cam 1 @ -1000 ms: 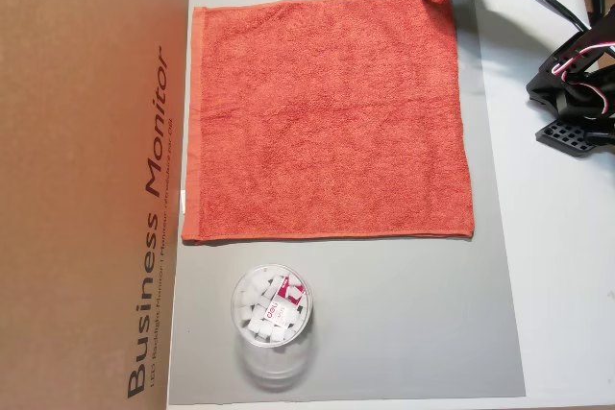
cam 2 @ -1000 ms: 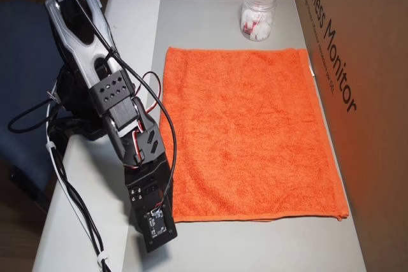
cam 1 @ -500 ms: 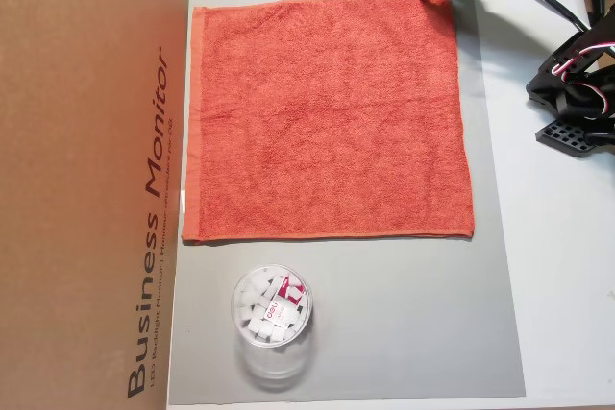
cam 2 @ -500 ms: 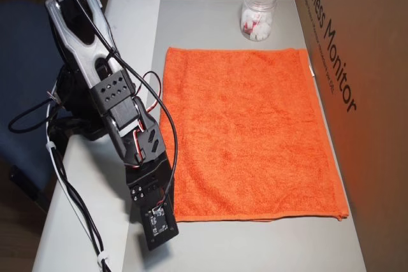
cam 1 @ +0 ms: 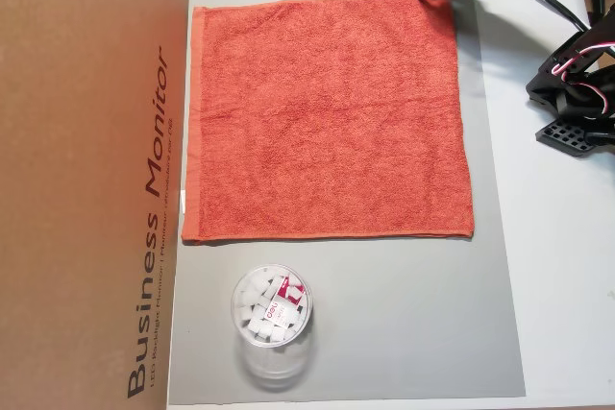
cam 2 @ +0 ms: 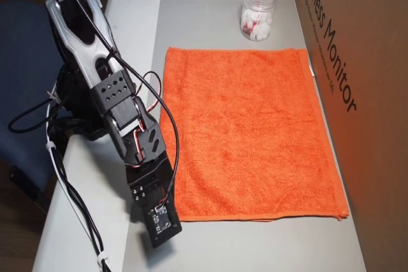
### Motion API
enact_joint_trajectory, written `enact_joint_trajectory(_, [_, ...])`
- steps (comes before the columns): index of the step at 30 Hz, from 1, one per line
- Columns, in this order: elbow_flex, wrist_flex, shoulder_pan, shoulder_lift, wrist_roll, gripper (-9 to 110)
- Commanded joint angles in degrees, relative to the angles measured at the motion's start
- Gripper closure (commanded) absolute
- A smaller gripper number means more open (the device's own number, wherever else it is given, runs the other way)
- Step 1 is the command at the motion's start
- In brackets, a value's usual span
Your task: Fold the blanket.
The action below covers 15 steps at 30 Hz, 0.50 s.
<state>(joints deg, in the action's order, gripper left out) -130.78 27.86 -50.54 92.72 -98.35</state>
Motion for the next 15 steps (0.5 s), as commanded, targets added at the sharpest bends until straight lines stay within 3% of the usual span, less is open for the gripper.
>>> enact_joint_trajectory(1, [-1.49,0.88,0.35,-0.18,1.93,96])
enact_joint_trajectory(15, [-2.46,2.2,0.35,5.54,4.75,100])
